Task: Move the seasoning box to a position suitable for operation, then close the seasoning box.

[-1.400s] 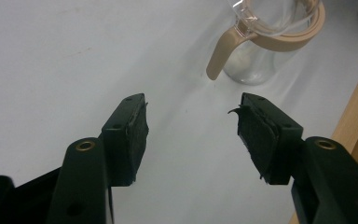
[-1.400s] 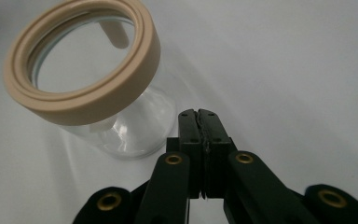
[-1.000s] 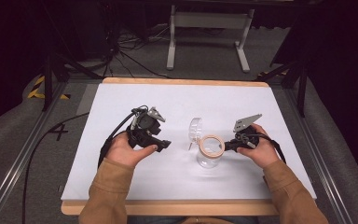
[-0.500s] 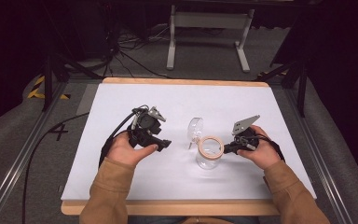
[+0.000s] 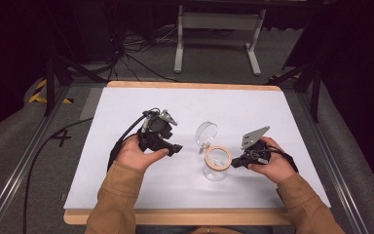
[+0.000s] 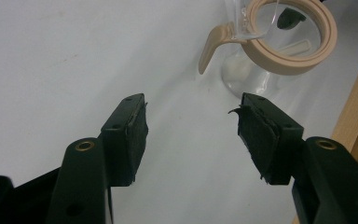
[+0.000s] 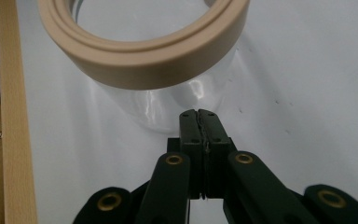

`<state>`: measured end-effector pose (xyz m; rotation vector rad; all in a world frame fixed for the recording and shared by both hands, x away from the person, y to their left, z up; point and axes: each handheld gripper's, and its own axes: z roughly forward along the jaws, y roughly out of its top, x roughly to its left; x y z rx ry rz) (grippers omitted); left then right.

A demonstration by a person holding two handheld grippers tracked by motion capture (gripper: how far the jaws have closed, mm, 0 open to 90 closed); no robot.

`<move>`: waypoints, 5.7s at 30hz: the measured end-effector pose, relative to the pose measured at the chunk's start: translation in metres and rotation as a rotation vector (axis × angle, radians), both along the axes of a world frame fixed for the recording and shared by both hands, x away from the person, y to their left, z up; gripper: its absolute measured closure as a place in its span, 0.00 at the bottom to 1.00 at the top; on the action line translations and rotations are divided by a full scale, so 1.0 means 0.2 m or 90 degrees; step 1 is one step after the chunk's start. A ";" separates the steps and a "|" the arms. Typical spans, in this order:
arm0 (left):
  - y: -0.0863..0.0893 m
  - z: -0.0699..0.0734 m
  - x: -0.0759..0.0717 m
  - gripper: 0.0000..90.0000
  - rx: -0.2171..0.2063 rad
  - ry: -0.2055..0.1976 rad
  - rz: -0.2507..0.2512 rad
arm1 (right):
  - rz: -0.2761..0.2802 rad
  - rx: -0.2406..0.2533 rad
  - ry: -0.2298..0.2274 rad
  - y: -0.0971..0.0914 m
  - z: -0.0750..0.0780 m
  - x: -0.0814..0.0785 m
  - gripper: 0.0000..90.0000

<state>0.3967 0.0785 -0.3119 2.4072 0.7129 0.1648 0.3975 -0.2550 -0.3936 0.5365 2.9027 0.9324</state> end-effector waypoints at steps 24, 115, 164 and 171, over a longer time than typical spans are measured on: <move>-0.02 -0.01 0.03 0.50 -0.007 0.002 -0.008 | 0.067 0.000 0.023 0.09 0.00 -0.10 1.00; 0.01 -0.13 0.09 0.88 -0.194 -0.040 -0.008 | -0.021 0.112 0.085 0.17 0.23 -0.23 1.00; 0.26 -0.18 0.08 0.64 -0.192 -0.059 0.122 | -0.243 0.165 -0.091 -0.25 0.33 0.00 0.64; 0.30 -0.22 0.11 0.62 -0.191 -0.054 0.146 | -0.291 0.142 -0.104 -0.36 0.26 0.07 0.61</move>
